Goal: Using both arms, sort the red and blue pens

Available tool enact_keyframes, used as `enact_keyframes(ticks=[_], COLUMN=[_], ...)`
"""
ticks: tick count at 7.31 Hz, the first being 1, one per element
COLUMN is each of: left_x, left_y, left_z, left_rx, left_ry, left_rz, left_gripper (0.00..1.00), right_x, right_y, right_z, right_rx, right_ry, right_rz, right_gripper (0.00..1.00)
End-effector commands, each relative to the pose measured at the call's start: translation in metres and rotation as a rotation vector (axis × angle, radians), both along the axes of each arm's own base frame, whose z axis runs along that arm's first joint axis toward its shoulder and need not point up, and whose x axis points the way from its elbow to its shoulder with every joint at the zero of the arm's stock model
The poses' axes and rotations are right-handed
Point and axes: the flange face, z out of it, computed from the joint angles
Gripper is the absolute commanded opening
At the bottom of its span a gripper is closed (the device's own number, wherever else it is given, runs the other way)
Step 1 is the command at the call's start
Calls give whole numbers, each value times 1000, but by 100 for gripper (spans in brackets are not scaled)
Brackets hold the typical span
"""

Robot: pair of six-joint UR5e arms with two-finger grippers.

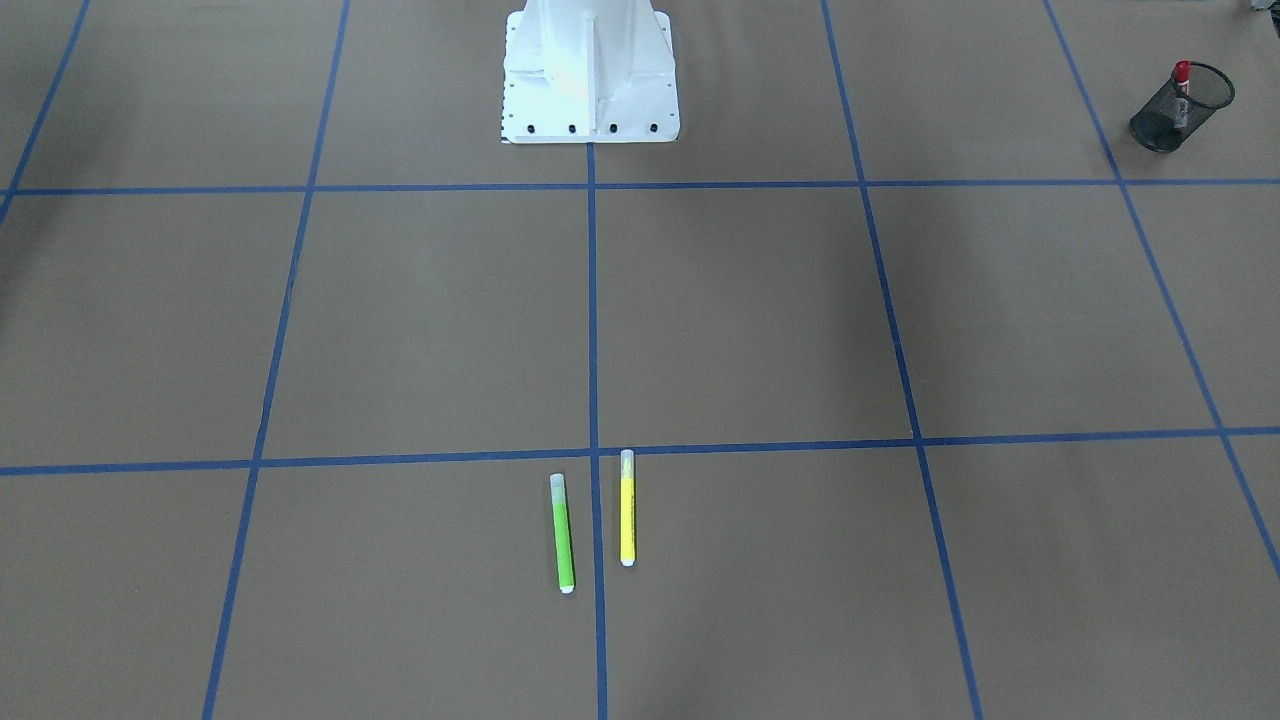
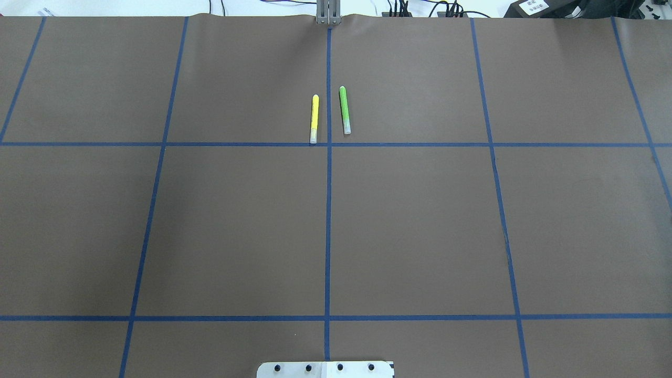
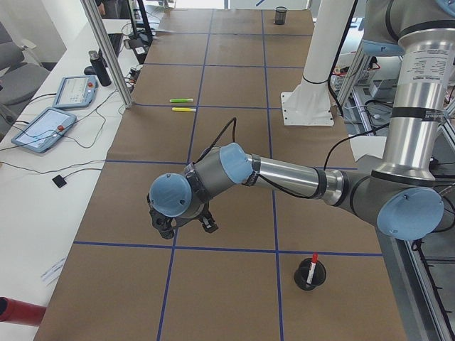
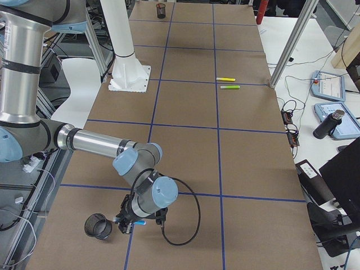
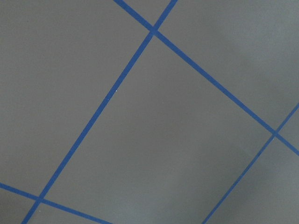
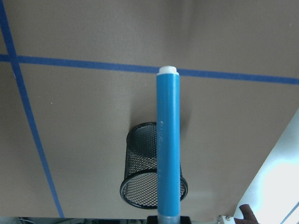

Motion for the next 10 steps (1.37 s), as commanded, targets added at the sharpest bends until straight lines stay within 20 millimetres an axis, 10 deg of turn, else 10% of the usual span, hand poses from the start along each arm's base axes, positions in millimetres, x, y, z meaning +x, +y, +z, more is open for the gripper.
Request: enact_keyframes(ticks=[1,6,10], left_x=[-1,-1,-1], left_y=[-4,-7,-5], left_z=[-1,-32,-29], left_rx=[39,94,85], left_ry=[-12,-24,-20], left_rz=[-10,-18,-21], left_gripper=[100,100,100], right_x=[15,16,17], right_y=[49,108,103], right_z=[8,12,13], right_rx=[-128,-348,-356], right_ry=[-16,-92,-84], right_rz=[54,37,48], right_gripper=[0,0,2])
